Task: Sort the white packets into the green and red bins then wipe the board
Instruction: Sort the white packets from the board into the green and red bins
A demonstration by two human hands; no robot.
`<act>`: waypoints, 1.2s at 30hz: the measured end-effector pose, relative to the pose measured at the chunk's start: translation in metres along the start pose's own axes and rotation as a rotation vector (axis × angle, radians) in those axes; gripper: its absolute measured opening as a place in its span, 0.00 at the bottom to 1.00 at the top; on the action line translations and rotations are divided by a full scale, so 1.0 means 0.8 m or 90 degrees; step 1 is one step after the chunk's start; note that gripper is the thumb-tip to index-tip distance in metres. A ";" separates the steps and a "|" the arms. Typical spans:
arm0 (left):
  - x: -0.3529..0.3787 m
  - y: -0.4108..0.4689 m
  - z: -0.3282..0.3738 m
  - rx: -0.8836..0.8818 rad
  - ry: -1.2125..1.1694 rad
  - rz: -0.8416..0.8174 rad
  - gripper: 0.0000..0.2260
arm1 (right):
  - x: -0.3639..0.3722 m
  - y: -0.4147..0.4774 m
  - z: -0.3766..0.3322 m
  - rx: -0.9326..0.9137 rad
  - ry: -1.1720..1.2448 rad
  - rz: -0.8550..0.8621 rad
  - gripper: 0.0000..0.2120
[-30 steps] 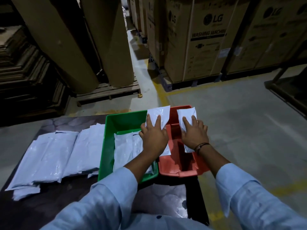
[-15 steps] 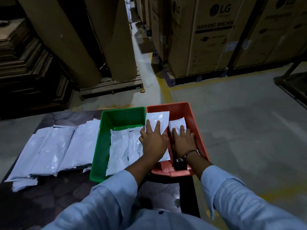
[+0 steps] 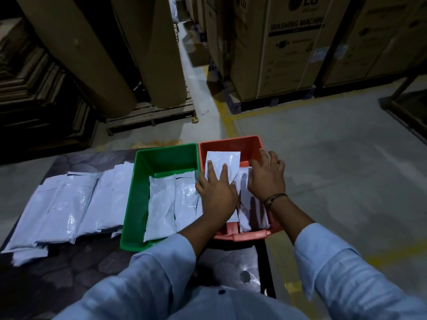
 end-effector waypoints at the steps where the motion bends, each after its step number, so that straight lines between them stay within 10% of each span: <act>1: 0.003 0.000 0.006 0.005 0.000 -0.005 0.27 | 0.003 0.000 0.007 0.007 0.014 -0.015 0.14; 18: 0.095 -0.007 -0.009 0.028 0.157 -0.325 0.32 | 0.035 -0.021 0.024 -0.026 0.062 -0.101 0.17; 36: 0.079 0.021 -0.012 0.096 0.211 -0.389 0.37 | 0.018 -0.022 0.008 -0.001 0.033 -0.092 0.22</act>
Point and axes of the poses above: each hand's wrist, its own y-axis towards the middle knuckle, its own x-axis out of the palm, z = x × y, the point moved 3 cm from there along y, towards the middle knuckle, and after that the axes turned 7 degrees about z, right-handed, at the moved point
